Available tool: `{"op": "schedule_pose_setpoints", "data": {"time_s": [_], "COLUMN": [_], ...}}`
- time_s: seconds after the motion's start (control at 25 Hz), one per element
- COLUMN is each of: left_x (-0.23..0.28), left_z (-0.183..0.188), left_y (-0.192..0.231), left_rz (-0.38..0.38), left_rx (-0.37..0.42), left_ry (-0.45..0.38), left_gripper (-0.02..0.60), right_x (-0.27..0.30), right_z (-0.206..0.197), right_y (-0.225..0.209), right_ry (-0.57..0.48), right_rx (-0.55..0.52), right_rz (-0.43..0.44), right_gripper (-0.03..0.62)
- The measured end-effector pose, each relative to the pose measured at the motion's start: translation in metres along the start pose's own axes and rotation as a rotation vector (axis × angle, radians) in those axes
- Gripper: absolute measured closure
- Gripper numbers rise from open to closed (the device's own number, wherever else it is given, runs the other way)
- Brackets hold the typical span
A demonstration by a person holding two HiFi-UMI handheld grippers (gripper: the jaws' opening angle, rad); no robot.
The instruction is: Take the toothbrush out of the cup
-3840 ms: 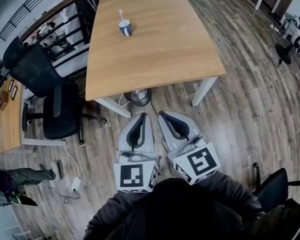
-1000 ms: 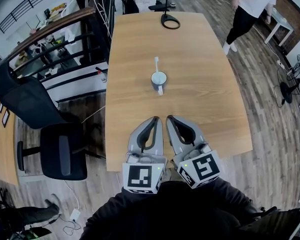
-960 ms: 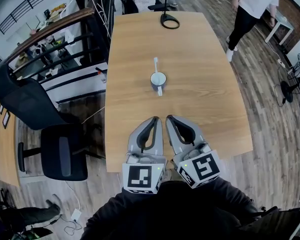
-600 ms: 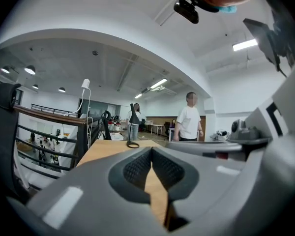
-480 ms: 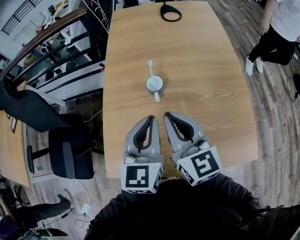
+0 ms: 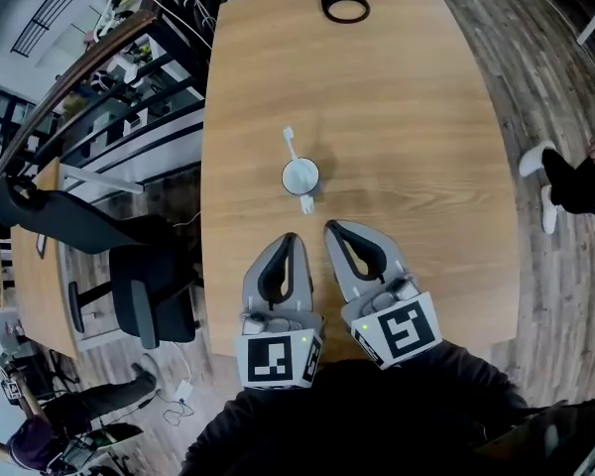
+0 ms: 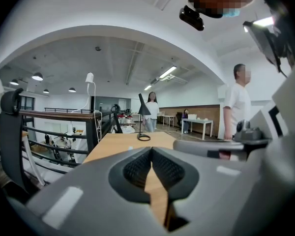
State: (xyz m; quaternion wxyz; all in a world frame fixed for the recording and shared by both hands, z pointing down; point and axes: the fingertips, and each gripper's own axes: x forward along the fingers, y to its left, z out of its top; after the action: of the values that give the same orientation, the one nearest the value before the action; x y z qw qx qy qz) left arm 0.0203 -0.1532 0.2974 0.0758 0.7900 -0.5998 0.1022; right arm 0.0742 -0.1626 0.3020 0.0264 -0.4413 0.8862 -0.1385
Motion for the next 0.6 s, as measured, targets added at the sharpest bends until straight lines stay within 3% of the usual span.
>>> {"op": "schedule_pose_setpoints", "data": {"time_s": [0.24, 0.6], "left_x": [0.012, 0.029], "left_z": [-0.006, -0.022], "left_y": [0.020, 0.047], "left_rz": [0.034, -0.037], "left_rx": [0.006, -0.044], "left_ry": [-0.006, 0.003], "left_gripper": [0.574, 0.574], "right_x": [0.019, 0.048], "right_z": [-0.013, -0.035], "right_y": [0.000, 0.000], "right_ry": [0.019, 0.088], "right_rx": [-0.011, -0.022], "right_rz": [0.003, -0.084], "right_gripper": [0.592, 0.592]}}
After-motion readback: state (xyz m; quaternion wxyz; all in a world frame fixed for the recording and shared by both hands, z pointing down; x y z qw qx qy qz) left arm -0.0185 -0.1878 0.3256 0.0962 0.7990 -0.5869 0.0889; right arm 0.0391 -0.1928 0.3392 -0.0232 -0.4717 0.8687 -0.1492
